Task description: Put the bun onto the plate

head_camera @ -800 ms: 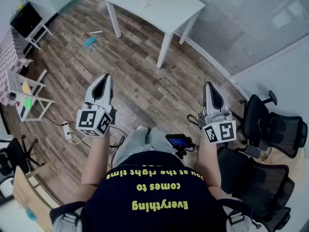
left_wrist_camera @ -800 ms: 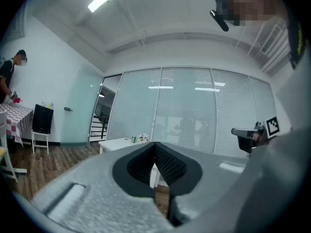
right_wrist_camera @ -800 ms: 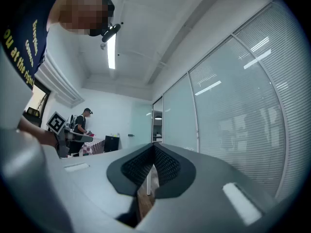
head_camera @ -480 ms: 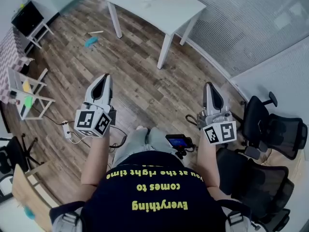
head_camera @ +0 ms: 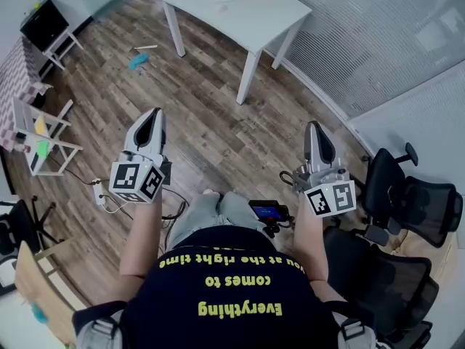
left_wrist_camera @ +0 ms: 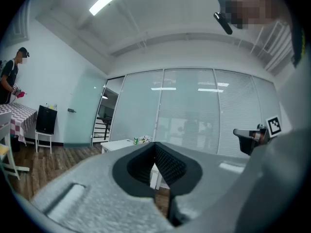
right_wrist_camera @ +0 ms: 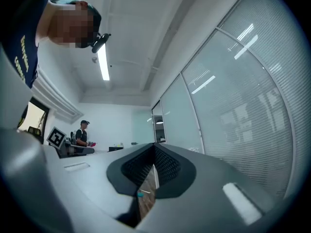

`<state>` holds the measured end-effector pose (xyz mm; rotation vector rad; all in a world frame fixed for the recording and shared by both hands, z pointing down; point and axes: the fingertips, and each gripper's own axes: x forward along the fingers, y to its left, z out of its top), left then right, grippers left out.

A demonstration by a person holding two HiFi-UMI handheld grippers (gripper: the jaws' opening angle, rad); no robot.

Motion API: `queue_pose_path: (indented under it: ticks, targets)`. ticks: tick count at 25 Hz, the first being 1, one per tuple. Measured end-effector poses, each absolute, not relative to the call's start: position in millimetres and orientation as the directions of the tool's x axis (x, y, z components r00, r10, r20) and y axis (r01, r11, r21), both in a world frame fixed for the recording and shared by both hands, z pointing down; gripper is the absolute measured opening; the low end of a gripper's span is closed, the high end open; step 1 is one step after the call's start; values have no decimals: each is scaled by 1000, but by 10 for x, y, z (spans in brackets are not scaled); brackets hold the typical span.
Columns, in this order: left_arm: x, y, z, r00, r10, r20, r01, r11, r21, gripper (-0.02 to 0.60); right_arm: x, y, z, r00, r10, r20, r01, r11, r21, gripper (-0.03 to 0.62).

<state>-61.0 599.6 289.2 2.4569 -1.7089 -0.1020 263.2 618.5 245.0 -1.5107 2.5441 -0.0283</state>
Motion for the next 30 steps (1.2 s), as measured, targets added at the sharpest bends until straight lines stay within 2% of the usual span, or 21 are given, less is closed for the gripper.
queue_pose_path:
  ticks: [8, 18, 30]
  targets:
    - [-416, 5898, 2763, 319, -948, -12, -938, -317, 142, -2, 2708, 5943, 2461, -525, -836, -159, -830, 544, -123, 5]
    - [-390, 5623, 2891, 303, -953, 11, -945, -299, 136, -2, 2750, 5534, 2556, -540, -828, -154, -813, 560, -161, 5]
    - [-585, 4585, 3061, 339, -940, 26, -929, -331, 168, -2, 2482, 4700, 2662, -528, -842, -109, -829, 539, -148, 5]
